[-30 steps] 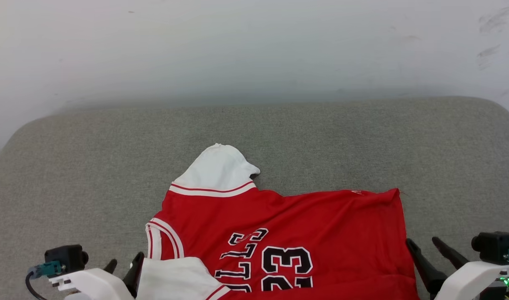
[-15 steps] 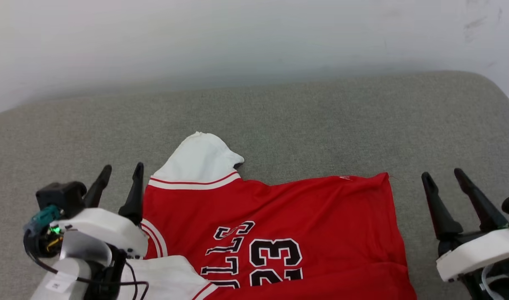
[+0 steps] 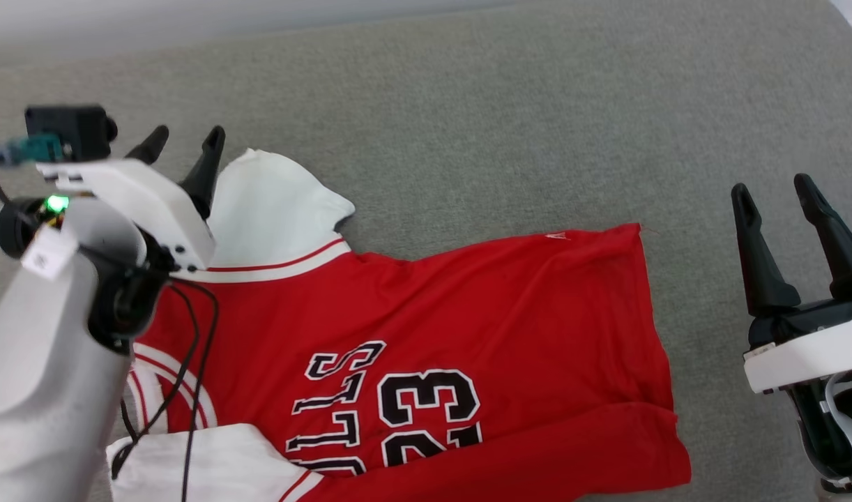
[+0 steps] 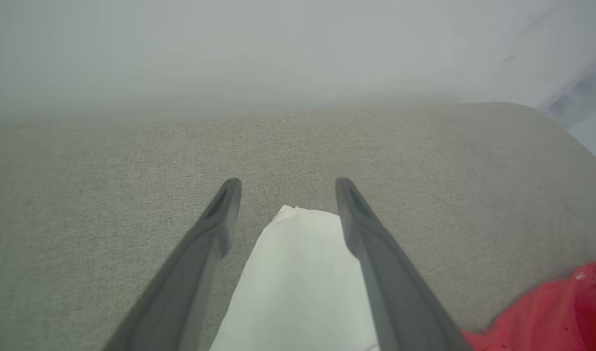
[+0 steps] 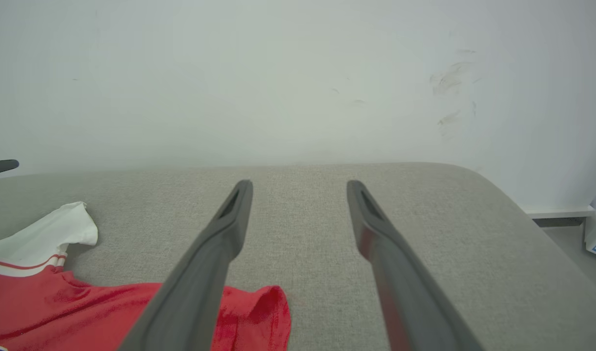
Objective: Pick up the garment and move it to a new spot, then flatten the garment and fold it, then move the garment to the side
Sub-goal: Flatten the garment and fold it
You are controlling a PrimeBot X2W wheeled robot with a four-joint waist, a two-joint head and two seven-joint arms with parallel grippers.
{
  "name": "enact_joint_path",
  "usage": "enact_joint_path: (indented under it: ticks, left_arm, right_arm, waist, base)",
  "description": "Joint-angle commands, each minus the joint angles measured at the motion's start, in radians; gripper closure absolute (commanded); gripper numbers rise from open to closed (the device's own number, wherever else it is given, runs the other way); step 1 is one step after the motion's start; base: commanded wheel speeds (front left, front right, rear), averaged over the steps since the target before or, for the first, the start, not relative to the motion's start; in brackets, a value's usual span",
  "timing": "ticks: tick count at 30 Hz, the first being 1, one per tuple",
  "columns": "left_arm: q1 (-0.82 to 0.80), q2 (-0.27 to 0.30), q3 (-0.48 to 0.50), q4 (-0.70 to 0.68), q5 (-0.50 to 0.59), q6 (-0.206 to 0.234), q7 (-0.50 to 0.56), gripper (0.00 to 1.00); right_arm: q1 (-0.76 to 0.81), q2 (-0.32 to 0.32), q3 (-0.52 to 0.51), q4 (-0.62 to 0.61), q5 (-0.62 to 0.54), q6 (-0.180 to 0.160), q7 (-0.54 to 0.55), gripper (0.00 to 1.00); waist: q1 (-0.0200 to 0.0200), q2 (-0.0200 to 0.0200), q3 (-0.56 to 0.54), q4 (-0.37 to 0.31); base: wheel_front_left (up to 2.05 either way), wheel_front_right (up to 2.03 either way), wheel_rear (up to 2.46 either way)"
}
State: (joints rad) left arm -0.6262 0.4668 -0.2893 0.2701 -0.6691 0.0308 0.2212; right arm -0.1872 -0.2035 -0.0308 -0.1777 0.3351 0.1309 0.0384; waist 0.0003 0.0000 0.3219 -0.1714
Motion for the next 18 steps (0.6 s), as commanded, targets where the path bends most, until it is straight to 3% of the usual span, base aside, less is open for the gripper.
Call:
enact_joint_path:
  ticks: [1, 4, 7, 11, 18]
  left_arm:
    - [-0.024, -0.001, -0.002, 0.01, -0.018, -0.012, 0.02, 0.0]
    - [-0.107, 0.033, -0.015, 0.08, -0.069, -0.048, 0.189, 0.0]
    - [-0.177, 0.057, -0.027, 0.124, -0.109, -0.055, 0.346, 0.0]
    - [-0.243, 0.084, -0.041, 0.158, -0.143, -0.034, 0.517, 0.0]
    - [-0.288, 0.105, -0.078, 0.212, -0.145, 0.007, 0.677, 0.0]
  right_arm:
    - [-0.014, 0.004, 0.0, 0.004, 0.003, 0.0, -0.006, 0.0]
    - [-0.021, 0.013, 0.003, 0.017, 0.007, 0.0, -0.014, 0.0]
    - [-0.024, 0.02, -0.002, 0.032, 0.01, 0.0, -0.022, 0.0]
    - [-0.027, 0.034, 0.001, 0.05, 0.02, 0.0, -0.035, 0.0]
    - [-0.041, 0.048, 0.016, 0.078, 0.038, 0.0, -0.06, 0.0]
  waist:
    - [-0.0003, 0.0, 0.038, -0.032]
    - [-0.0003, 0.0, 0.063, -0.049]
    - [-0.0003, 0.0, 0.087, -0.063]
    - [-0.0003, 0.0, 0.118, -0.082]
    - [-0.0003, 0.0, 0.163, -0.115]
  base:
    - [0.0, 0.0, 0.0]
    - [0.0, 0.0, 0.0]
    - [0.0, 0.0, 0.0]
    - [0.0, 0.0, 0.0]
    - [0.0, 0.0, 0.0]
